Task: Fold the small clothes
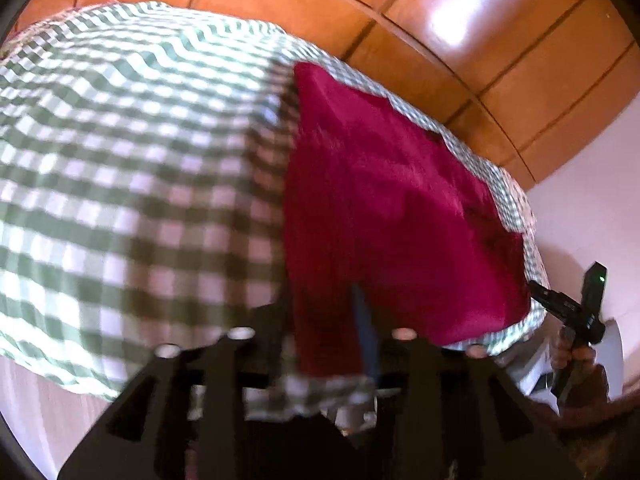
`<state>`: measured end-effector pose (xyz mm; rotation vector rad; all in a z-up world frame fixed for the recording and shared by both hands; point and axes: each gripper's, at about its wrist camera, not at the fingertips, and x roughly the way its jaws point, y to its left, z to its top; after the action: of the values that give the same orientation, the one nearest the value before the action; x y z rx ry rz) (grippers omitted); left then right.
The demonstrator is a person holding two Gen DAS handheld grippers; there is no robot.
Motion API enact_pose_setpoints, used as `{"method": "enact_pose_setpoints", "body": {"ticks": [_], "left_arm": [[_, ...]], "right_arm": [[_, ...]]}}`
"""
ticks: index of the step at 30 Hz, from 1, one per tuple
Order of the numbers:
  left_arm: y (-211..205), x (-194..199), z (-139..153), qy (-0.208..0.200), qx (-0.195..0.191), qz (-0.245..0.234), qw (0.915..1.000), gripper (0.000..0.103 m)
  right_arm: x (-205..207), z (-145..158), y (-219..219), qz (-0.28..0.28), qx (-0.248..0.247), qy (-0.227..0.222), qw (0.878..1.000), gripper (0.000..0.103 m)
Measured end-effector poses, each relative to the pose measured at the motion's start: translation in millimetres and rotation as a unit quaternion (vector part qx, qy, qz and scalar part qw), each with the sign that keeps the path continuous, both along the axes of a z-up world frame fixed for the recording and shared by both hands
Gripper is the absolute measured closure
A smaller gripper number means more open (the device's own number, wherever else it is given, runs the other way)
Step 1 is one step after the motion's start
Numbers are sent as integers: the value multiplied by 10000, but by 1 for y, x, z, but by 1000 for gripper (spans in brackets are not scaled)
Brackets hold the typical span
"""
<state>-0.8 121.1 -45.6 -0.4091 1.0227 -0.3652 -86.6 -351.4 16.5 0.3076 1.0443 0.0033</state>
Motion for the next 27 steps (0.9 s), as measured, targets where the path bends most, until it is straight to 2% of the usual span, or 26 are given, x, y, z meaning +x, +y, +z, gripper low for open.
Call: {"method": "enact_pose_setpoints", "body": {"ticks": [4, 5, 7, 10, 12, 13, 15, 16, 19, 27], "left_arm": [[-1, 21, 10, -217, 13, 31, 9998, 65], [-6, 26, 12, -256, 4, -26, 9997, 61], [-12, 33, 14, -310, 39, -165, 9994, 53], [-21, 40, 13, -356, 111, -294, 9989, 52], [-26, 43, 13, -410, 175, -316, 9985, 52], [-29, 45, 11, -406, 177, -367, 9983, 52], [-31, 50, 7, -347, 202, -338, 9986, 58], [-33, 52, 6, -316, 150, -391, 9986, 75], [-37, 52, 13, -515, 300, -400, 9974, 95], [-25, 44, 48, -1015, 184, -192, 9945, 96]], "right_arm": [[28, 8, 9, 46, -264, -314, 9991, 54], [39, 6, 14, 96, -309, -348, 9989, 54], [54, 0, 24, 200, -445, -343, 9982, 54], [74, -16, 31, 300, -555, -164, 9979, 55], [83, -23, 39, 349, -740, -34, 9966, 72], [85, -25, 43, 381, -772, 4, 9963, 74], [84, -26, 47, 380, -845, 8, 9957, 83], [83, -26, 47, 365, -838, 6, 9958, 85], [79, -25, 45, 305, -862, -10, 9958, 92], [58, 20, 47, 484, -783, -438, 9948, 94]]}}
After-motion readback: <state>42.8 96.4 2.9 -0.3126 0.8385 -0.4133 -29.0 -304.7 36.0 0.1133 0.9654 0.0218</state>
